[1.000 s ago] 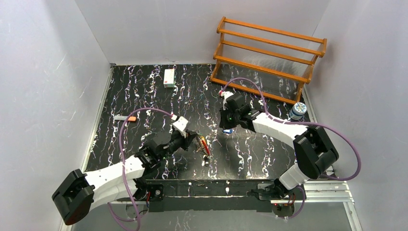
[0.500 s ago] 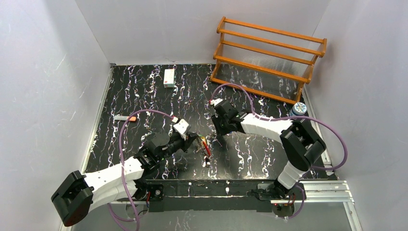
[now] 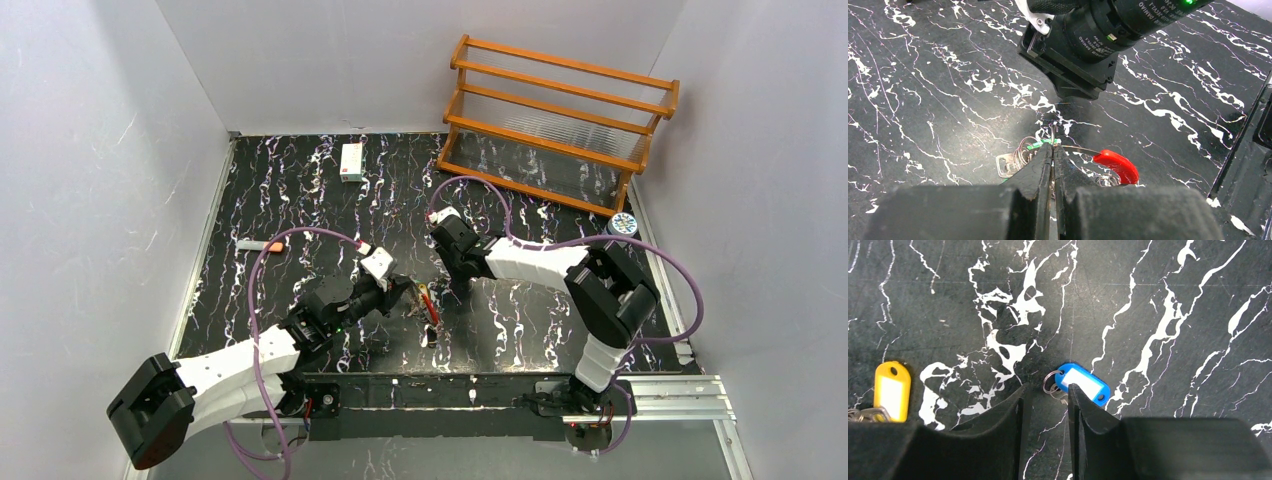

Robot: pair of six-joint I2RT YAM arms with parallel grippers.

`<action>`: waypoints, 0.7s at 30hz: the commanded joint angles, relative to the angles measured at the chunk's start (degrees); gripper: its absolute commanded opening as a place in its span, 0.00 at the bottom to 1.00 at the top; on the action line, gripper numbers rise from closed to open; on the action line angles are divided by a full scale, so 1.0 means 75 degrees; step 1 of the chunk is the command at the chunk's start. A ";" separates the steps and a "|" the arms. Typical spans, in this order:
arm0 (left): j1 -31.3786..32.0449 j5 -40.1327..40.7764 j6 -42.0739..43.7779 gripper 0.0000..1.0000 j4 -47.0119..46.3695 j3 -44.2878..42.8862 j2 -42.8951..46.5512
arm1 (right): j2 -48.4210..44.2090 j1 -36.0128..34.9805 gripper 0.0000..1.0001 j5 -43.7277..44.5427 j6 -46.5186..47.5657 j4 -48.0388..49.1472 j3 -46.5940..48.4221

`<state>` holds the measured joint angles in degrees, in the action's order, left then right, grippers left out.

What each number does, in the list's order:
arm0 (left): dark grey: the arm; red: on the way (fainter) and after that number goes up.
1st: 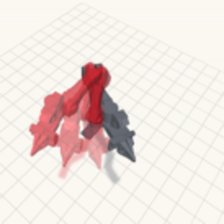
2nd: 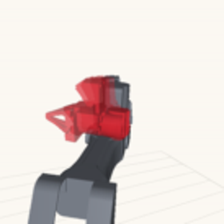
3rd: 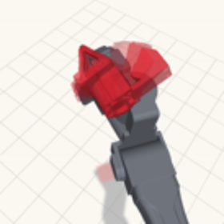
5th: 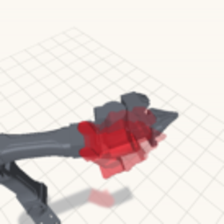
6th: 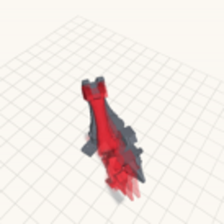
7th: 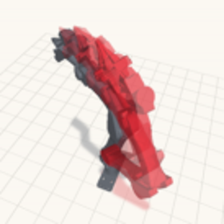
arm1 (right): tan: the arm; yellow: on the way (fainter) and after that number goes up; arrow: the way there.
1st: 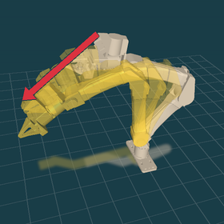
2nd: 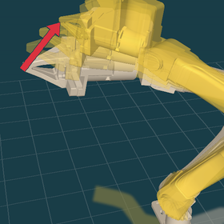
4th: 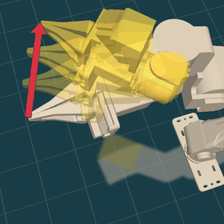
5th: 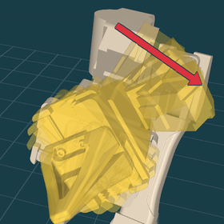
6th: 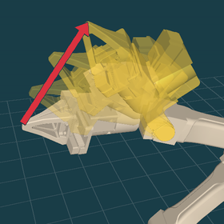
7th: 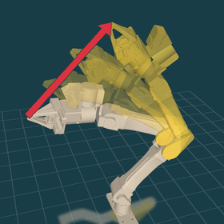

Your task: Put the keys on the keyring

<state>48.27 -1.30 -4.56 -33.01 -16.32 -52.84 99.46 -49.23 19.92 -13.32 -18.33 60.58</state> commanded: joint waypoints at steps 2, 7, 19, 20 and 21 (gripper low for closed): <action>0.0021 -0.0108 -0.0011 0.00 -0.0274 0.0031 0.0061 | 0.0132 -0.0069 0.38 0.0387 0.0010 -0.0009 0.0308; 0.0021 -0.0093 -0.0004 0.00 -0.0274 0.0031 0.0049 | 0.0133 -0.0116 0.35 0.0270 0.0035 0.0108 0.0241; 0.0030 -0.0038 0.0010 0.00 -0.0274 0.0068 0.0106 | -0.0081 -0.0201 0.01 0.0515 0.0112 0.0047 0.0250; 0.0022 -0.0029 0.0010 0.00 -0.0274 0.0066 0.0116 | -0.0119 -0.0202 0.01 0.0478 0.0106 0.0064 0.0235; 0.0021 -0.0017 0.0010 0.00 -0.0274 0.0066 0.0119 | -0.0169 -0.0205 0.01 0.0456 0.0101 0.0084 0.0211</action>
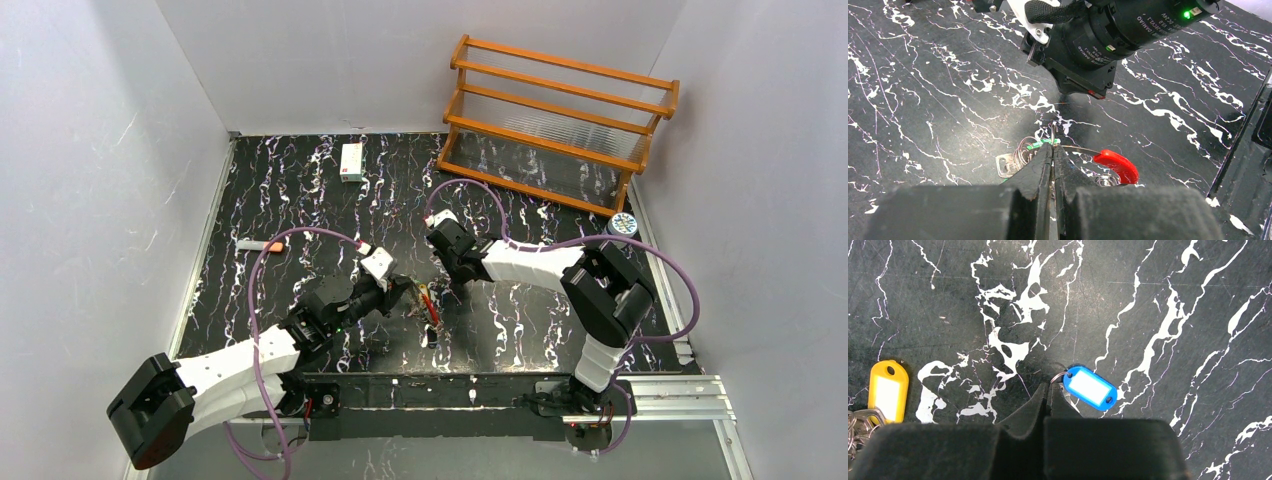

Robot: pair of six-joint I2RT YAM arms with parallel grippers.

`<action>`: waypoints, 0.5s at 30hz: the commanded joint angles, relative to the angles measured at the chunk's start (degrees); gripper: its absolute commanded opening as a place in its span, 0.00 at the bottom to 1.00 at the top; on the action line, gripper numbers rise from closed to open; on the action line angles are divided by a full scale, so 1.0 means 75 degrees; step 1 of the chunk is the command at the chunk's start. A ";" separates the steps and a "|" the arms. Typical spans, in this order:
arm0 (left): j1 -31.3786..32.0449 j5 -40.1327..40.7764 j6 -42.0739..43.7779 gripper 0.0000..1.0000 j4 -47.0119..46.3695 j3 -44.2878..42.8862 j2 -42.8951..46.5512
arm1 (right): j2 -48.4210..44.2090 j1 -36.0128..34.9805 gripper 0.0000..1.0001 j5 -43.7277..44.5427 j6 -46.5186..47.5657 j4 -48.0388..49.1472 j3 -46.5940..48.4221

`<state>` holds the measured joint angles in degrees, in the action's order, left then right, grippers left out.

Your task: Put the keys on the keyring

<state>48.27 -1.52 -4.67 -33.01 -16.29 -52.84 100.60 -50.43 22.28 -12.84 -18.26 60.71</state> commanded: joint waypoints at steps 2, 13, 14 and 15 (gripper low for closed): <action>0.0030 0.0019 0.0036 0.00 -0.0280 0.0063 0.0141 | -0.0430 -0.0044 0.01 0.0126 0.0028 0.0127 0.0137; 0.0027 0.0030 0.0048 0.00 -0.0264 0.0098 0.0202 | -0.1114 0.0211 0.01 -0.0979 -0.0140 0.0522 -0.0091; 0.0027 0.0030 0.0055 0.00 -0.0258 0.0098 0.0202 | -0.1160 0.0281 0.01 -0.1185 -0.0160 0.0555 -0.0121; 0.0022 0.0030 0.0059 0.00 -0.0251 0.0098 0.0201 | -0.1217 0.0351 0.01 -0.1391 -0.0171 0.0618 -0.0172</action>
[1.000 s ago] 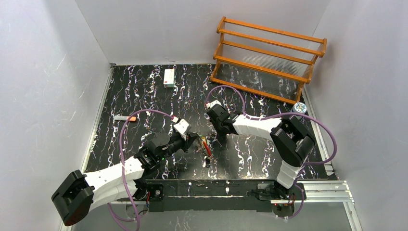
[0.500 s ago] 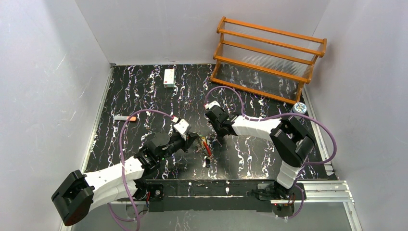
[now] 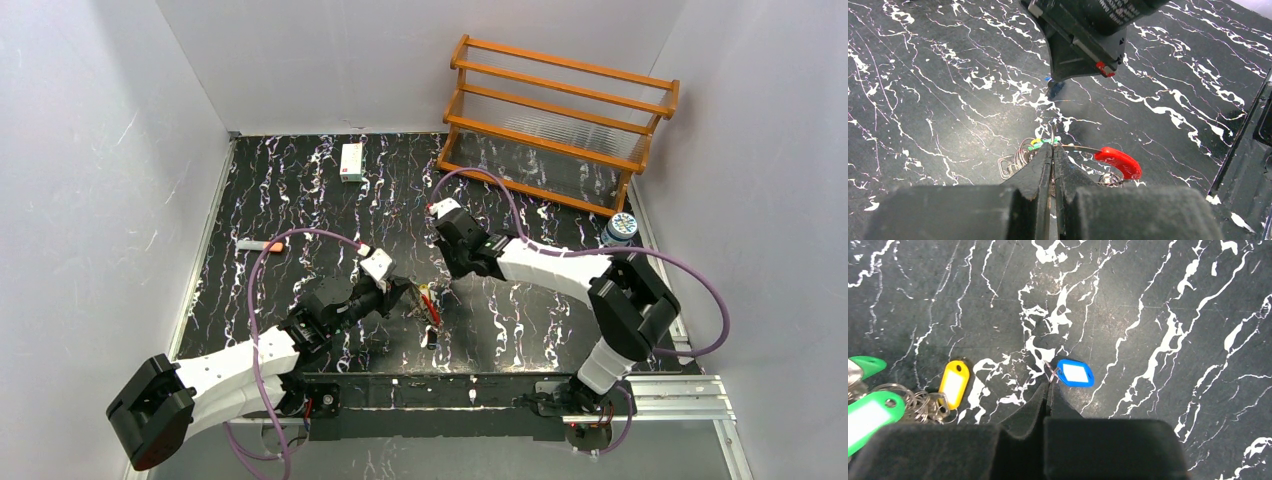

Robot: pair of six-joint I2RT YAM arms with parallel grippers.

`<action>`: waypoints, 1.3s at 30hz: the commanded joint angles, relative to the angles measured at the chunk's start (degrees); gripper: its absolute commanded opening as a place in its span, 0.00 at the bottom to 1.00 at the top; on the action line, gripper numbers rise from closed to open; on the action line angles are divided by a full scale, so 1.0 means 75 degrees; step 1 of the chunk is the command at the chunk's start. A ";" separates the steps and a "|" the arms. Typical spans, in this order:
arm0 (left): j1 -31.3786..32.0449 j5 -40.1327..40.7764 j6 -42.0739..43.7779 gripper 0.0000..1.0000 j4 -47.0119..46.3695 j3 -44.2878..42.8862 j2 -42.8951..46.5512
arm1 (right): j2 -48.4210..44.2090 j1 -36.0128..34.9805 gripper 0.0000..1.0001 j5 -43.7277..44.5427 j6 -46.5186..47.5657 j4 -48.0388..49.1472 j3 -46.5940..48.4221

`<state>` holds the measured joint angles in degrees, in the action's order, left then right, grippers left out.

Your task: Put the keys on the keyring

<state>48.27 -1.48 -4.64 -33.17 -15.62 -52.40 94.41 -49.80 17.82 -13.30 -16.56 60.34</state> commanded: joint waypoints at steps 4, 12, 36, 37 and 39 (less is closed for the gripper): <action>0.0023 0.0021 0.0068 0.00 -0.0218 0.0009 0.0149 | -0.0693 0.0703 0.01 -0.1879 -0.0160 0.0682 -0.0376; 0.0024 0.0035 0.0169 0.00 -0.0218 -0.0001 0.0088 | -0.1634 0.1479 0.01 -0.4647 -0.0061 0.1878 -0.1230; 0.0021 -0.1104 0.0844 0.00 -0.0324 -0.0001 -0.0033 | -0.2147 0.1503 0.01 -0.8112 0.1698 0.2220 -0.1360; 0.0026 -0.1094 0.0857 0.00 -0.0324 -0.0003 -0.0041 | -0.2153 0.1479 0.01 -0.8199 0.1743 0.2219 -0.1348; 0.0025 -0.1104 0.0865 0.00 -0.0324 -0.0015 -0.0055 | -0.2158 0.1405 0.01 -0.8350 0.1761 0.2219 -0.1323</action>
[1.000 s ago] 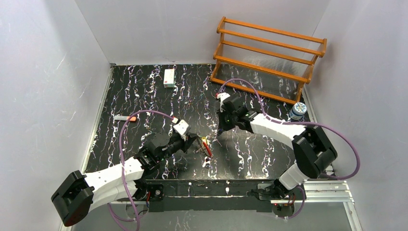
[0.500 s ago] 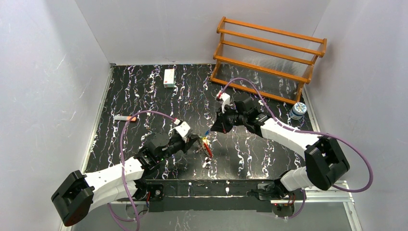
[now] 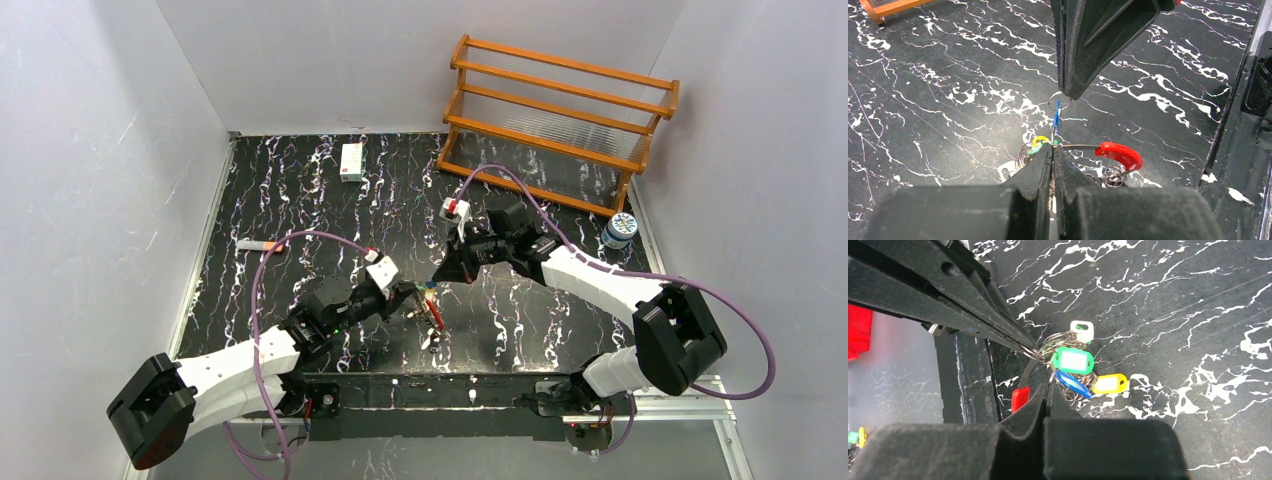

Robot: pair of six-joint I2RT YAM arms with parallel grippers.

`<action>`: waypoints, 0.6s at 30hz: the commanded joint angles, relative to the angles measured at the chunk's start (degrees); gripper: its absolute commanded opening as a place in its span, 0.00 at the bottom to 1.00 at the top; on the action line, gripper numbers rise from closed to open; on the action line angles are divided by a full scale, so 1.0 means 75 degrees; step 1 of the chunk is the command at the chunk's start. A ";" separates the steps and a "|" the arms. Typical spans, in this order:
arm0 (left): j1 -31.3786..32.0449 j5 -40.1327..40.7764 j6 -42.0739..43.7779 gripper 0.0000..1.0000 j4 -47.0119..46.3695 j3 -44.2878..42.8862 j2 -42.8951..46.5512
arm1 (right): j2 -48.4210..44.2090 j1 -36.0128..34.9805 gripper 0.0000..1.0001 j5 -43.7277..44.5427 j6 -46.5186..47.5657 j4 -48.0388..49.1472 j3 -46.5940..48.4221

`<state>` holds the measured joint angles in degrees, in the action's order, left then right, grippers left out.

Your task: Put the keys on the keyring

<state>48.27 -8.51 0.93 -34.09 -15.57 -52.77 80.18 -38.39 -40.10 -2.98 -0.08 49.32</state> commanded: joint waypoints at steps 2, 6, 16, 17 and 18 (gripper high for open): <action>0.0028 -0.0176 0.0099 0.00 -0.0201 -0.0031 -0.0029 | -0.0253 -0.0163 0.01 -0.0724 0.0541 0.0022 0.0175; 0.0028 -0.0189 0.0105 0.00 -0.0201 -0.0021 -0.0026 | -0.0195 -0.0252 0.01 -0.1040 0.0749 -0.0249 0.0271; 0.0022 -0.0234 0.0101 0.00 -0.0202 -0.0033 -0.0030 | -0.0095 -0.0457 0.01 -0.1127 0.0723 -0.0218 0.0425; 0.0024 -0.0237 0.0120 0.00 -0.0201 -0.0033 -0.0040 | -0.0081 -0.0481 0.01 -0.1069 0.0655 -0.0163 0.0447; 0.0024 -0.0246 0.0122 0.00 -0.0201 -0.0033 -0.0041 | -0.0069 -0.0496 0.01 -0.1021 0.0604 -0.0105 0.0460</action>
<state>48.27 -9.19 1.10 -34.24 -15.57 -53.08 80.18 -41.28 -47.07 1.76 -2.66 49.56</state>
